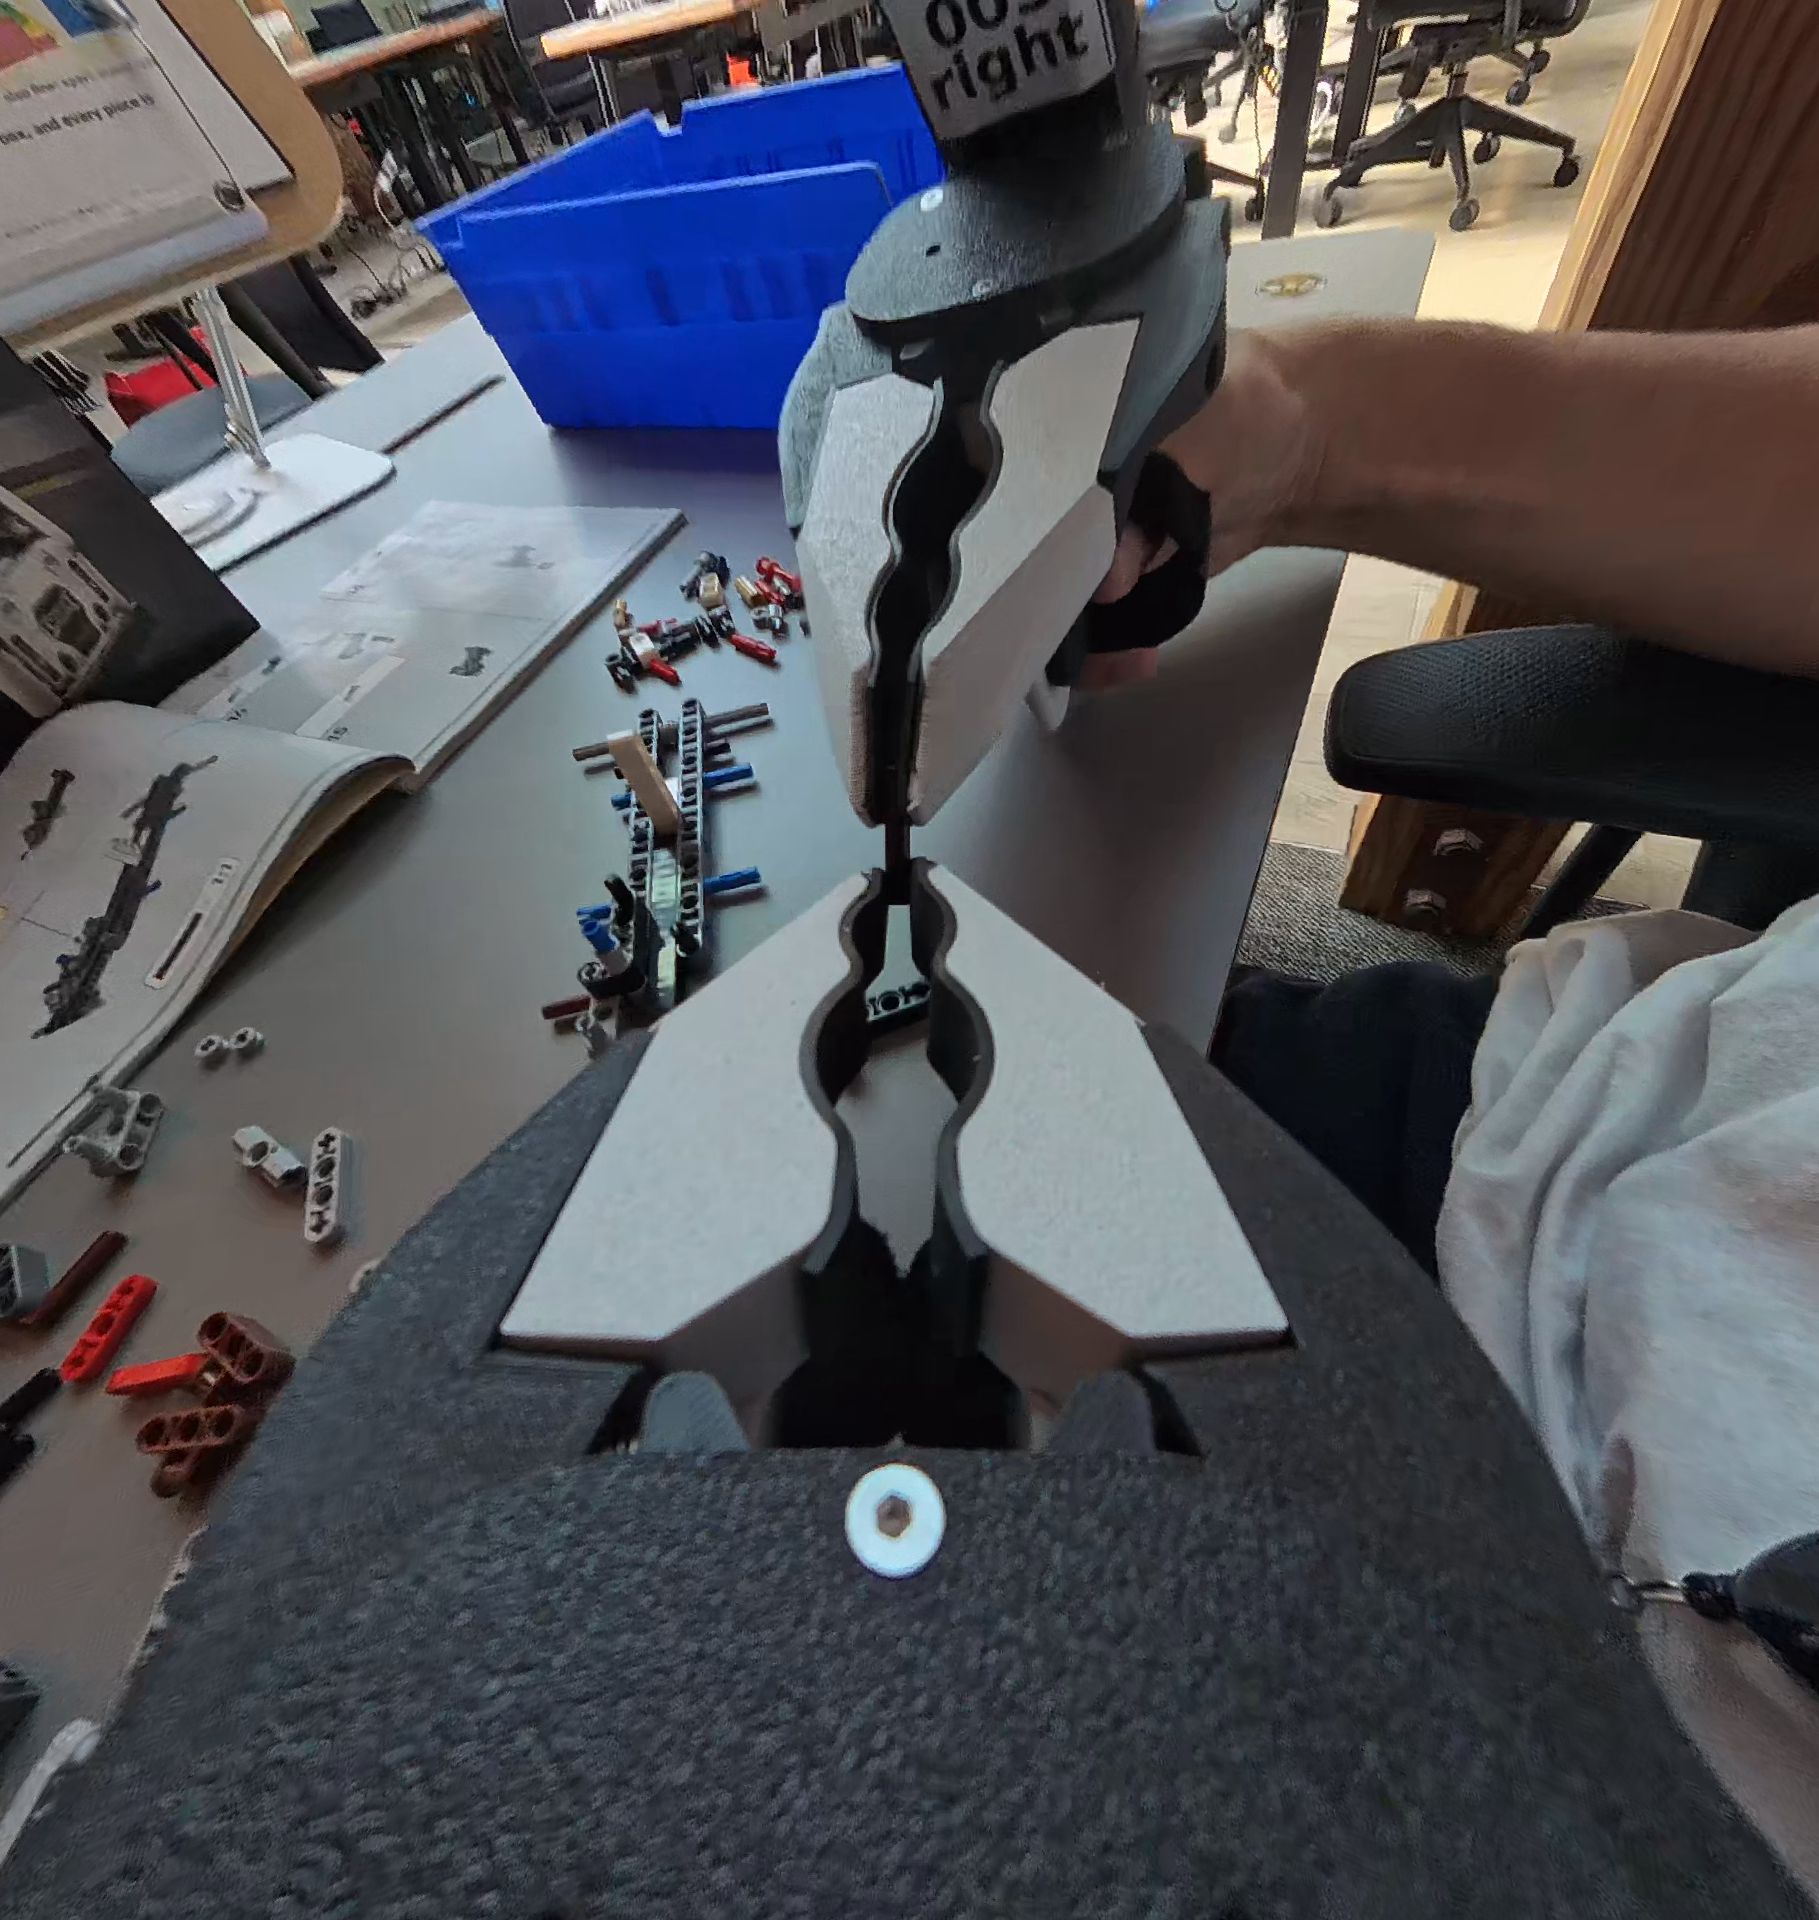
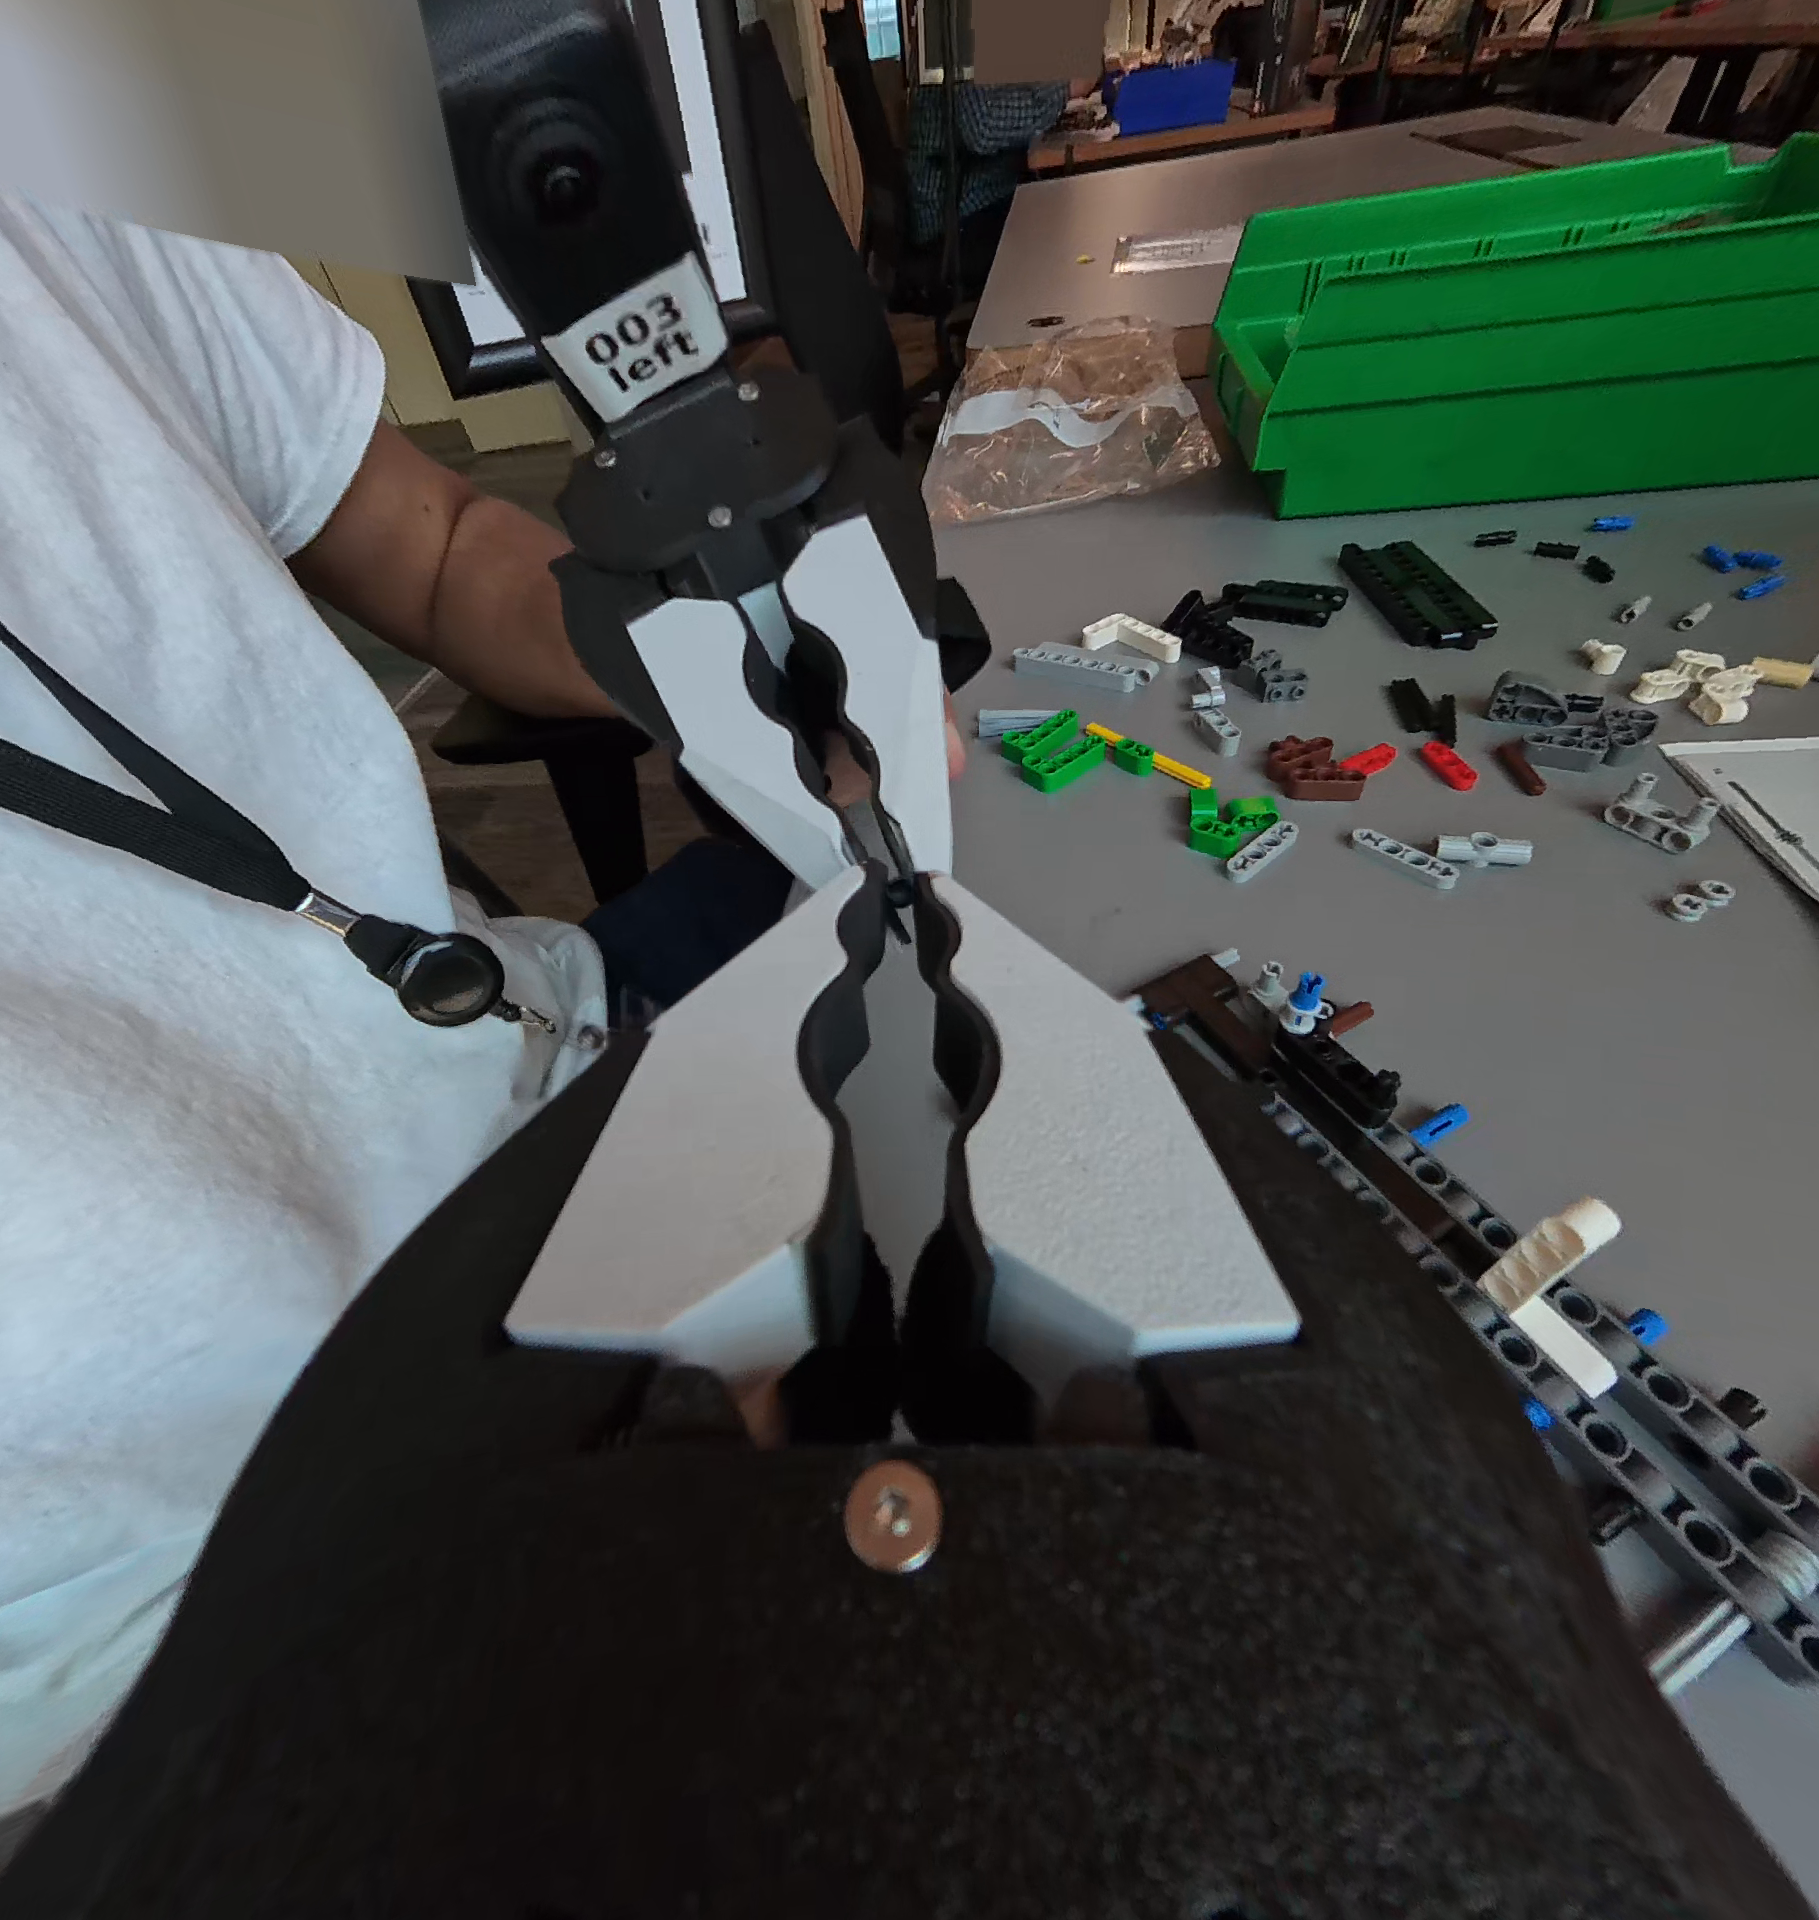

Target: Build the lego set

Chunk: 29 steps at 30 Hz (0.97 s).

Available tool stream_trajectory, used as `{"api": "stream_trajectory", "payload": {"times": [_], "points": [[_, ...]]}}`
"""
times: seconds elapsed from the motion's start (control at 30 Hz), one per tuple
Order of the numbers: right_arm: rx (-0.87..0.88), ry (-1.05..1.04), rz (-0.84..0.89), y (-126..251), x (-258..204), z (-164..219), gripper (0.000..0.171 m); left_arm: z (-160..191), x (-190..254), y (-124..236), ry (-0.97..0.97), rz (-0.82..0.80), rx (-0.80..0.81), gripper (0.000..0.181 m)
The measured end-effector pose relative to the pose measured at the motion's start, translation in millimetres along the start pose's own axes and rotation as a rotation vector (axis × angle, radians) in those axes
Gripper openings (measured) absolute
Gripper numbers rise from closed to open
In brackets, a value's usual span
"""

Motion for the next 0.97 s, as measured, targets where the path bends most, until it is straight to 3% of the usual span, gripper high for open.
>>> {"api": "stream_trajectory", "payload": {"times": [0.03,0.17,0.33,0.47,0.97], "points": [[-0.041,0.006,0.005,0.3,2.7,4.2,0.001,5.6,-1.6,-1.8,0.022,0.008,-0.049,0.002],[-0.195,-0.036,-0.068,6.8,12.5,17.9,0.001,25.6,-15.0,-6.5,0.070,-0.010,-0.183,0.015],[-0.357,-0.003,-0.141,5.2,20.4,39.8,0.001,45.6,-15.2,-14.7,0.047,0.030,-0.321,0.016],[-0.337,0.027,-0.168,5.6,18.6,33.8,0.001,45.8,-20.6,-25.4,0.033,0.020,-0.337,0.014],[-0.513,0.032,-0.123,1.4,21.0,46.0,0.001,49.7,-15.4,-30.5,0.011,0.070,-0.370,0.009]]}}
Point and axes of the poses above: each gripper's, where its closed fingertips meet, y back along the fingers, z out of its underside, x = y × z across the jaws, the point moved 2 cm from there along y, back along the fingers, and after that the axes turned 8 degrees about -z, right-handed, at the moved point
